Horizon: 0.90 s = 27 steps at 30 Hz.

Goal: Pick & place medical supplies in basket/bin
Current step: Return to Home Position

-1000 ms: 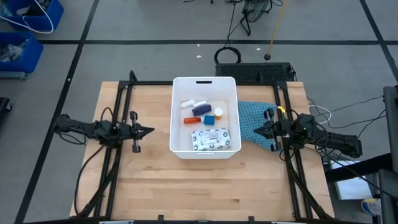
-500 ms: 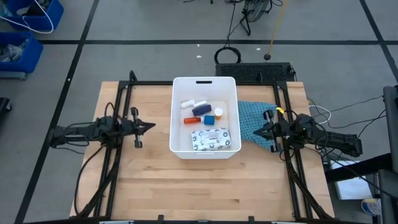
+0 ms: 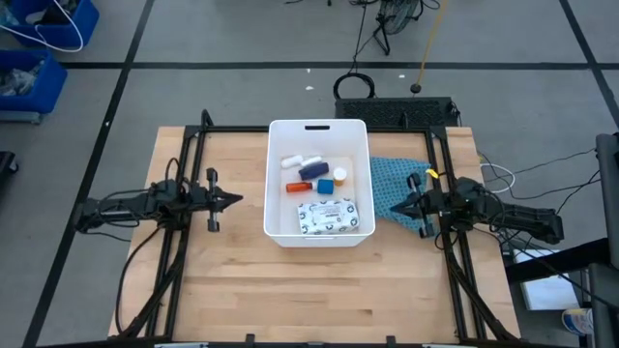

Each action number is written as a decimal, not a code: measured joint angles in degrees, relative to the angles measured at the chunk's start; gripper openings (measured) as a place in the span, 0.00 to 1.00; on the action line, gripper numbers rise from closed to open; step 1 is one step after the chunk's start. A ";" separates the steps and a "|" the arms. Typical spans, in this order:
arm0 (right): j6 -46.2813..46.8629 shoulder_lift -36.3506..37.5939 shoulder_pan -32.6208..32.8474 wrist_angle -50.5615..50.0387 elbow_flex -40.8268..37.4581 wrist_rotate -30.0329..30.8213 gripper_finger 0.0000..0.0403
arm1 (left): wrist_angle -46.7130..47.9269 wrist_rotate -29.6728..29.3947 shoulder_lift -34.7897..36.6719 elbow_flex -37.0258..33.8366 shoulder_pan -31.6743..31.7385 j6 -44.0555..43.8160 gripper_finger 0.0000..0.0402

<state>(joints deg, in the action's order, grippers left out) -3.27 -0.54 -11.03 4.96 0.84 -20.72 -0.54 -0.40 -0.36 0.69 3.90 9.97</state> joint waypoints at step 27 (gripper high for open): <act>1.95 0.01 0.04 4.40 -0.04 8.62 0.00 | 0.17 0.44 0.00 -0.04 0.00 -1.70 0.01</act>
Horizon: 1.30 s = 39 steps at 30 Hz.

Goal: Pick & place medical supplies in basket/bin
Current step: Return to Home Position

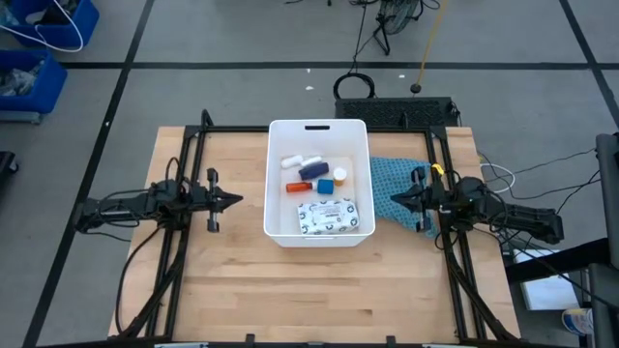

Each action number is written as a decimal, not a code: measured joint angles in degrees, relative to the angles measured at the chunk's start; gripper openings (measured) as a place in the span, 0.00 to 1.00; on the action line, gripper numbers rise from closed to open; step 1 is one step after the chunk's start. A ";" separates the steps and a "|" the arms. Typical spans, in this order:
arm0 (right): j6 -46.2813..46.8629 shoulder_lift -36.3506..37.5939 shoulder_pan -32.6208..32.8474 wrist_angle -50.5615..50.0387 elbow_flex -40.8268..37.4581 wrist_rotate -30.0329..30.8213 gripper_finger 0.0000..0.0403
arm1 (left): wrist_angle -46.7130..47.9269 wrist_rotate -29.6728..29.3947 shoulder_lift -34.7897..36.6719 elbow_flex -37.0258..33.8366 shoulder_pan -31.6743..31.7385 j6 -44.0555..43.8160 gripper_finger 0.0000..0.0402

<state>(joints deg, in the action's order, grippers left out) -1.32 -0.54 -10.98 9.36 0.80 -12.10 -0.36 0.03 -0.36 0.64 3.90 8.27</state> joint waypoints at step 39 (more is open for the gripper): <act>0.63 0.00 0.00 0.66 0.00 0.02 0.00 | -2.78 -0.16 0.00 -0.13 0.00 -1.06 0.09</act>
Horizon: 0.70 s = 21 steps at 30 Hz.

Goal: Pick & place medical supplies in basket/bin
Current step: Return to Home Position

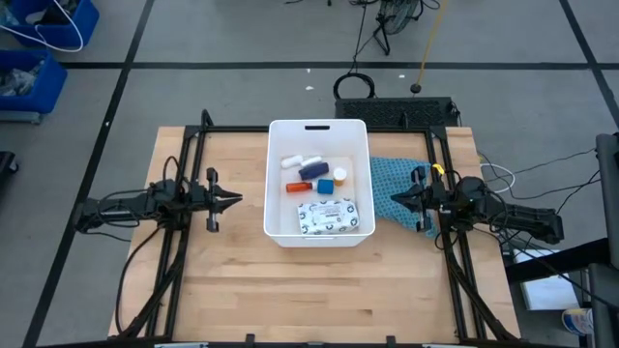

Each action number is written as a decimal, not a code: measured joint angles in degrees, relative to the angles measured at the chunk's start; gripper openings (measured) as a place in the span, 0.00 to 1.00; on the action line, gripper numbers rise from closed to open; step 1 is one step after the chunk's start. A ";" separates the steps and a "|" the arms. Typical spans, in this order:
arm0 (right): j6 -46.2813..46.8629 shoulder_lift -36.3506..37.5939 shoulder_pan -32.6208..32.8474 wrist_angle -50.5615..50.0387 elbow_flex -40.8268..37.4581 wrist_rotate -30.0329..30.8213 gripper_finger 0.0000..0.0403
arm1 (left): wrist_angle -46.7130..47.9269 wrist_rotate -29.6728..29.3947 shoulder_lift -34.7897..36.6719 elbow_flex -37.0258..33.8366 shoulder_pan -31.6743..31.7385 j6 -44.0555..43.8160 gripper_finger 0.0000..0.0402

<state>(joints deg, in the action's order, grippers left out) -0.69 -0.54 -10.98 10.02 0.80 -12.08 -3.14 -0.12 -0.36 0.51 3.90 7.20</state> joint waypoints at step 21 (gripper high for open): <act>0.00 0.00 -0.02 0.00 0.00 0.00 0.00 | -0.04 0.03 0.00 0.04 0.00 0.00 0.12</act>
